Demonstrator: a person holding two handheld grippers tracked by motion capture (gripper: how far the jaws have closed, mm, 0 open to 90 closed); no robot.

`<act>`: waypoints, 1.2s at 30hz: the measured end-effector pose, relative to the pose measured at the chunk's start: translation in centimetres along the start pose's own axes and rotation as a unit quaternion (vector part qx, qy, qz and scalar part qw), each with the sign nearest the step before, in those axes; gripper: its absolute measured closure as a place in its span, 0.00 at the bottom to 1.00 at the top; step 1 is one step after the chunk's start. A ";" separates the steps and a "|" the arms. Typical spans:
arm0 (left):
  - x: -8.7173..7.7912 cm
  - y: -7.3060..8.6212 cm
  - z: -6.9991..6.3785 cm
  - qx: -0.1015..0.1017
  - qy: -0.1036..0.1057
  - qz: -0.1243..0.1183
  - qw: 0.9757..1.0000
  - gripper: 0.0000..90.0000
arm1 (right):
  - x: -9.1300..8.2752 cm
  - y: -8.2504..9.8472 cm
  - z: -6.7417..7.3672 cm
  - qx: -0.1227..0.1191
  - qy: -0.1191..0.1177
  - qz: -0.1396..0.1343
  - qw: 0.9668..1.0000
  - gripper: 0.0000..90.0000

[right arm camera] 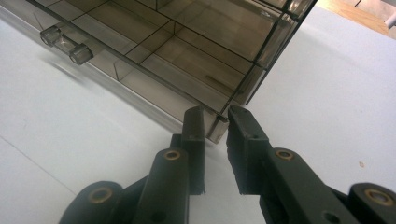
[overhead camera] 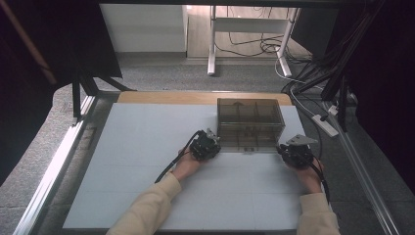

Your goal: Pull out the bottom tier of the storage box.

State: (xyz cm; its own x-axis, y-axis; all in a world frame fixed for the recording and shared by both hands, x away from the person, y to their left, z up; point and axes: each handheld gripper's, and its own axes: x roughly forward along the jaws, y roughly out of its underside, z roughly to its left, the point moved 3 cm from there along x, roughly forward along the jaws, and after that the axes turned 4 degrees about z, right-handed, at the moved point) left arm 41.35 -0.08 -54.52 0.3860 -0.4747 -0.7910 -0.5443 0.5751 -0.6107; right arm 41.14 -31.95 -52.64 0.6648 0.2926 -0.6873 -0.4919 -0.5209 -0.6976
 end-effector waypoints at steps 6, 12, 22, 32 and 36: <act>-0.1 0.2 -0.2 0.000 0.001 -0.001 1.000 0.90 | -0.2 0.1 0.1 0.003 -0.002 -0.001 1.000 0.85; -0.1 0.4 -0.4 0.001 0.000 -0.003 1.000 0.90 | -0.4 0.2 0.2 0.000 -0.001 0.001 1.000 0.85; -0.3 0.6 -0.7 0.002 0.002 0.000 1.000 0.90 | -0.9 0.4 0.5 0.001 -0.003 0.001 1.000 0.87; -0.4 0.8 -0.9 0.003 0.005 -0.001 1.000 0.90 | -1.1 0.6 0.7 0.003 -0.005 -0.001 1.000 0.87; -0.4 1.0 -1.1 0.005 0.005 0.000 1.000 0.90 | -1.2 0.8 0.7 0.001 -0.009 0.001 1.000 0.87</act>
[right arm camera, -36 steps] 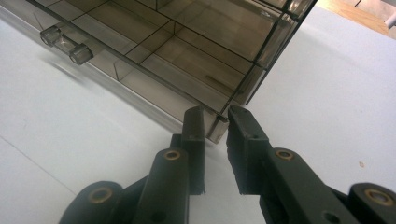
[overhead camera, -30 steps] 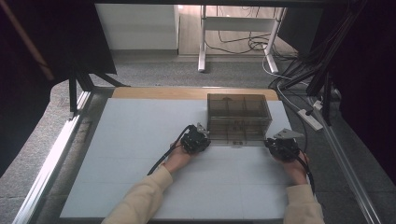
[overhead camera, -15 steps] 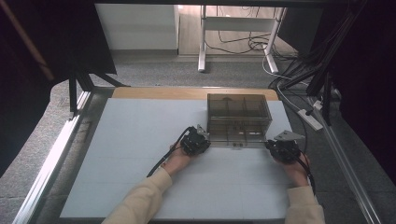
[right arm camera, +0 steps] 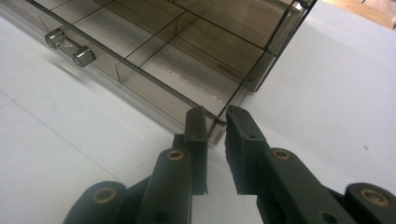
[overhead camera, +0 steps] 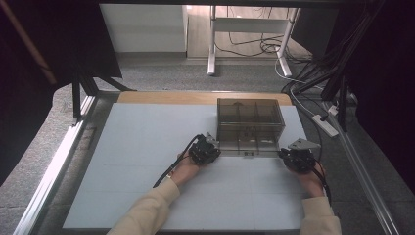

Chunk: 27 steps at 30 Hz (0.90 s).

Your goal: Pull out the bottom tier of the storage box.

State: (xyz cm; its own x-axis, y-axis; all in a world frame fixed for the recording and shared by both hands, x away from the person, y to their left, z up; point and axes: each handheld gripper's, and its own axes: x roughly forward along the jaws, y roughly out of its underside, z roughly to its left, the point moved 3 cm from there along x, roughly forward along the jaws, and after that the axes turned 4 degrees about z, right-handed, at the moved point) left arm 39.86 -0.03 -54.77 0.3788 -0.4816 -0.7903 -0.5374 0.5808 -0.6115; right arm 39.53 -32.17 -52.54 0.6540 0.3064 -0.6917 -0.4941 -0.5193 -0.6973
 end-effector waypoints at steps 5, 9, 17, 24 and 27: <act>0.1 0.2 -0.1 0.001 0.002 0.001 1.000 0.90 | 0.0 0.2 0.0 0.001 -0.003 0.000 1.000 0.87; 0.0 0.2 -0.2 0.002 0.002 0.002 1.000 0.90 | -0.1 0.2 0.0 0.001 -0.002 0.000 1.000 0.87; -0.1 0.3 -0.3 0.004 0.005 0.002 1.000 0.90 | -0.4 0.4 0.1 0.008 -0.007 -0.008 1.000 0.89; 0.2 0.4 -0.3 0.005 0.006 0.007 1.000 0.89 | -0.2 1.1 -0.1 0.017 -0.025 0.011 0.999 0.89; 0.2 0.4 -0.4 0.006 0.004 0.008 1.000 0.89 | 0.1 1.4 0.0 0.005 -0.022 0.023 0.999 0.90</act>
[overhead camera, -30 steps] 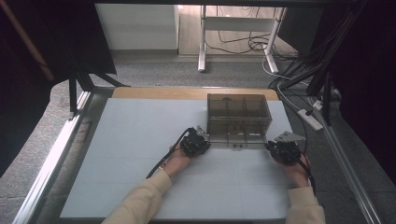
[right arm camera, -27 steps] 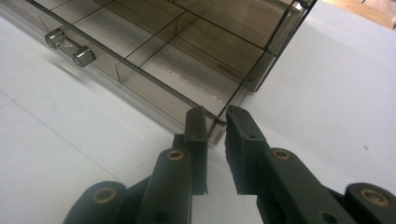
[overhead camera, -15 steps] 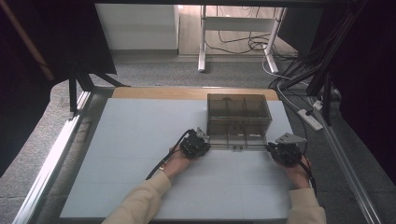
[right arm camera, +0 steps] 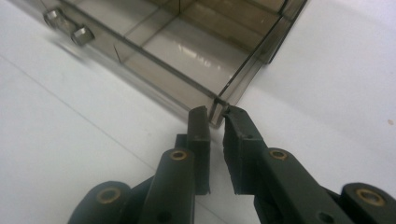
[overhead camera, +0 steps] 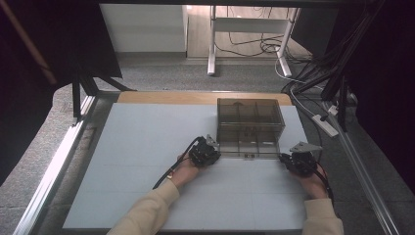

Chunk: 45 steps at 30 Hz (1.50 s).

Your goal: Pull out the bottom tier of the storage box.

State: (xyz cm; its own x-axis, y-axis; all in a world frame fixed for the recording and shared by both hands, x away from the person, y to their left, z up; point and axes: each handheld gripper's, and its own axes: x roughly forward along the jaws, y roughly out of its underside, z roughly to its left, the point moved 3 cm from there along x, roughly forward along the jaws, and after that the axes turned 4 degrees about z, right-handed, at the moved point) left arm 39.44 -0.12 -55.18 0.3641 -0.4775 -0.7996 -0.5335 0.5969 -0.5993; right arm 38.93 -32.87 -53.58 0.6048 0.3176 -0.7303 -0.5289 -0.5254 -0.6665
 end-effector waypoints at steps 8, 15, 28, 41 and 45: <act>-0.1 0.1 -0.2 0.001 0.003 0.002 1.000 0.89 | -0.2 0.1 0.2 -0.009 0.005 0.004 1.000 0.92; -0.3 0.3 -0.4 0.001 0.005 0.000 1.000 0.89 | -0.6 0.2 0.4 -0.014 0.006 0.006 1.000 0.92; -0.4 0.4 -0.7 0.002 0.011 0.000 1.000 0.90 | -0.8 0.3 0.4 -0.013 0.007 0.007 1.000 0.92; -0.4 0.5 -0.9 0.003 0.015 -0.002 1.000 0.88 | -0.8 0.5 0.2 -0.011 0.001 0.007 1.000 0.89; -1.1 0.3 -0.5 -0.013 0.018 -0.013 1.000 0.59 | -0.9 0.5 0.1 -0.009 -0.002 0.010 1.000 0.70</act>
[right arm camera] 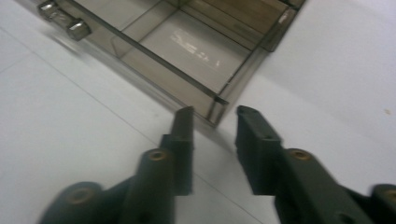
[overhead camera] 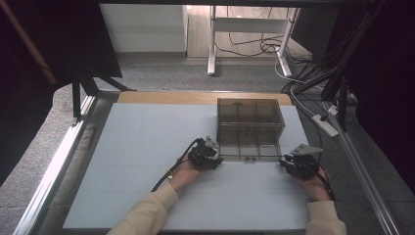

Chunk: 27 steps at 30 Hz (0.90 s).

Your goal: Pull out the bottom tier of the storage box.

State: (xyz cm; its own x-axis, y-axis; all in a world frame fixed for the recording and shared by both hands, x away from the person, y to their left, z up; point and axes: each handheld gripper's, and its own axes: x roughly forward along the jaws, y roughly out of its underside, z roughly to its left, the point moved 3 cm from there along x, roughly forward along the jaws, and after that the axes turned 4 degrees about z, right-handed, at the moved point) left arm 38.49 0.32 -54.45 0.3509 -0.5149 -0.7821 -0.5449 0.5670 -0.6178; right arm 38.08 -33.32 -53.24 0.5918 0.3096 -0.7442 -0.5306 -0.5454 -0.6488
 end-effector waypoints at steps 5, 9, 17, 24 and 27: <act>-1.4 0.3 0.2 -0.002 0.016 -0.019 1.000 0.42 | -0.4 -0.1 -0.3 0.022 -0.002 -0.014 1.000 0.55; -2.7 1.0 0.3 -0.006 0.019 -0.034 0.999 0.36 | -0.6 -0.4 -0.1 0.027 0.000 -0.028 0.999 0.46; -5.8 2.7 0.2 -0.010 0.018 -0.052 0.998 0.32 | -1.4 -1.0 0.4 0.034 -0.032 -0.059 0.997 0.44; -8.3 4.9 0.2 -0.013 0.006 -0.053 0.998 0.28 | -1.6 -1.7 1.4 0.023 -0.045 -0.065 0.997 0.42; -9.6 6.3 0.3 -0.024 0.003 -0.064 0.998 0.27 | -1.6 -2.0 1.8 0.021 -0.052 -0.069 0.996 0.42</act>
State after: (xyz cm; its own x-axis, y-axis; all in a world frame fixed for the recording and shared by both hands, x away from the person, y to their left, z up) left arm 31.88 8.99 -50.85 0.4151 -0.5849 -0.6969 -0.5322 0.4652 -0.7074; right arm 37.09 -31.35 -51.02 0.5954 0.4597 -0.6589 -0.4755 -0.4595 -0.7502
